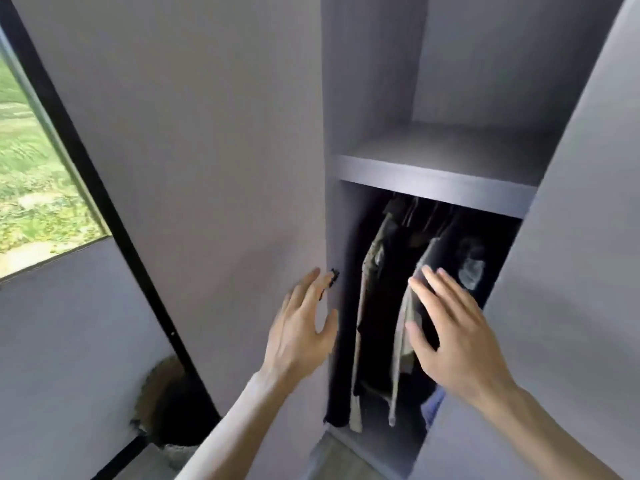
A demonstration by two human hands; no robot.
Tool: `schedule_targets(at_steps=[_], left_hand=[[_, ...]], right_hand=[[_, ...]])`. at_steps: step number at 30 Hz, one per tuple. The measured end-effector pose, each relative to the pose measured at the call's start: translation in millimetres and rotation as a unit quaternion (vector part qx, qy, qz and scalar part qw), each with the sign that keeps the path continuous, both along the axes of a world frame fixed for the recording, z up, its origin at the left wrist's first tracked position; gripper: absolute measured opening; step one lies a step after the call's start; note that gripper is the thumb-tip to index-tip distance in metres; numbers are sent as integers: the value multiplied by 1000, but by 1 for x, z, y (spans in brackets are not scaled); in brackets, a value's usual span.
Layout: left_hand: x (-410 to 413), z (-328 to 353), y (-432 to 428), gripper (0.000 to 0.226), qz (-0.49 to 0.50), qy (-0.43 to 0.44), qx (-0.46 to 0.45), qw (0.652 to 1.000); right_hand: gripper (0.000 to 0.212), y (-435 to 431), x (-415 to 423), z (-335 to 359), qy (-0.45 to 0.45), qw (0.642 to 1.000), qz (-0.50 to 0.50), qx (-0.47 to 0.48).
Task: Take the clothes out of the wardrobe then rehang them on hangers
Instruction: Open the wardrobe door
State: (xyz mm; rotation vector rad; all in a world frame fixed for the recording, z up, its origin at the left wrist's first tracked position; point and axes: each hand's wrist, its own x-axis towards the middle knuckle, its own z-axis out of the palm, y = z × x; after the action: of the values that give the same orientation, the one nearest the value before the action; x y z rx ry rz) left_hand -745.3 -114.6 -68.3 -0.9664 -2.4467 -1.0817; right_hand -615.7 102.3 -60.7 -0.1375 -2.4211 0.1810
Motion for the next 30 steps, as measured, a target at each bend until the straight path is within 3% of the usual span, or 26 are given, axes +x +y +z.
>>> schedule_targets(at_steps=[7,15,20,30], left_hand=[[35,31,139,54,-199,-134,76,968],[63,81,244,57,-219,-304,165,912],[78,86,265,50,-203,-339,122,910],[108,69,260,28,-109,-299,215,923]], right_hand=[[53,74,97,49,87,973,-201,76],[68,151,115,90,96,919,-339,176],[75,196,111,60,104,905,-347,223],[76,206,109,44,150,927,-276,204]])
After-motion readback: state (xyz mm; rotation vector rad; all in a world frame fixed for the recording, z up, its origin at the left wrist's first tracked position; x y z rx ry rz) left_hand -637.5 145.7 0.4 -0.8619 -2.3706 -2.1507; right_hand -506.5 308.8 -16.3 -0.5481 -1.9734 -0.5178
